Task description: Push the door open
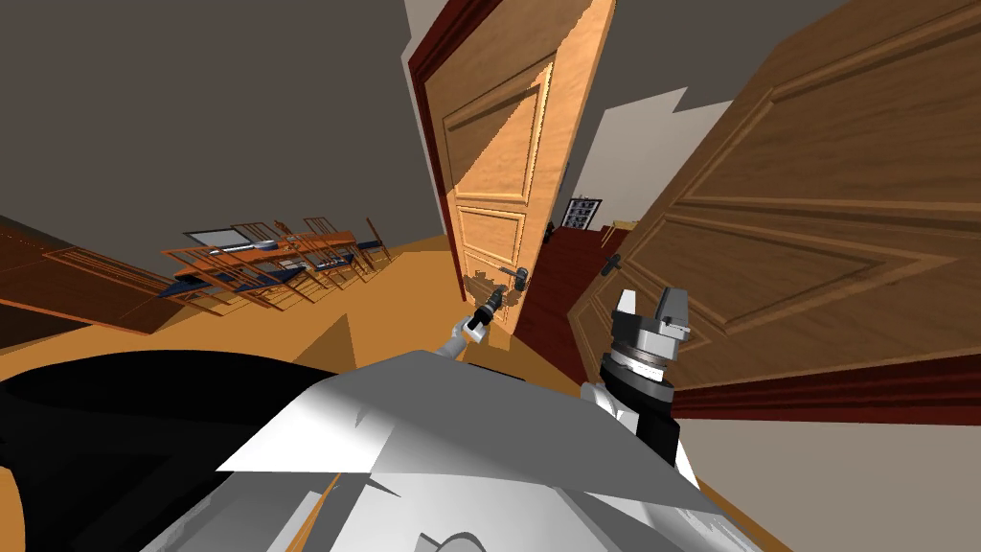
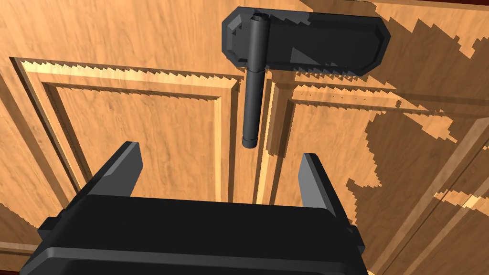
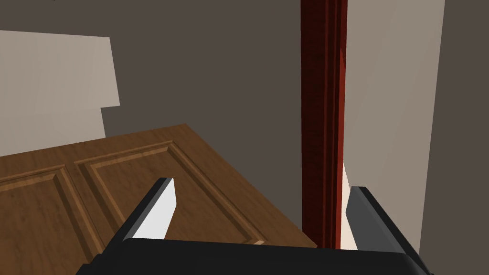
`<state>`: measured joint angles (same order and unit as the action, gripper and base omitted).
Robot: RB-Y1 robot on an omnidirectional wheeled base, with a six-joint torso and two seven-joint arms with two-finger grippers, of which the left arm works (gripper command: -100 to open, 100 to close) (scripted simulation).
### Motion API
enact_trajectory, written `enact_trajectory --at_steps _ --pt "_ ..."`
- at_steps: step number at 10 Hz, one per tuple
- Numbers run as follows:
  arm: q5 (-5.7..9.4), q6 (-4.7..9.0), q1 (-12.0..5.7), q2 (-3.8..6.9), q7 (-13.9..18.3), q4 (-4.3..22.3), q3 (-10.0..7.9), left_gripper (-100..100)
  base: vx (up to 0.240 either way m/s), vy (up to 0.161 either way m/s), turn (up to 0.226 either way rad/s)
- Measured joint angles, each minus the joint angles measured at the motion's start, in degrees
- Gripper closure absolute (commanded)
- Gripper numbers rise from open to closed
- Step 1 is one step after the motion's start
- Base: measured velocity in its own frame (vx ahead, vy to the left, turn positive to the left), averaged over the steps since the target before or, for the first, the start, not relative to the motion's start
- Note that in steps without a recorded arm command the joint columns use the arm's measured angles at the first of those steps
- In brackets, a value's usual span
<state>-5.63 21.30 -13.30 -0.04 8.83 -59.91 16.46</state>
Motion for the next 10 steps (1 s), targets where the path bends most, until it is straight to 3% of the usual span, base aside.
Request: enact_trajectory --at_steps 5,6,8,10 --pt "-0.25 -0.28 -4.15 -1.99 0.4 6.1 1.21 -100 0.135 0.081 -0.009" --pt "-0.26 -0.24 -4.23 -2.03 0.4 6.3 1.25 -100 0.098 -0.015 -0.026" --pt "-0.14 0.06 -4.86 -0.26 0.3 7.3 0.8 -100 0.171 -0.075 -0.022" --pt "-0.09 0.17 -4.85 0.83 0.1 7.4 0.56 -100 0.206 -0.1 -0.021"
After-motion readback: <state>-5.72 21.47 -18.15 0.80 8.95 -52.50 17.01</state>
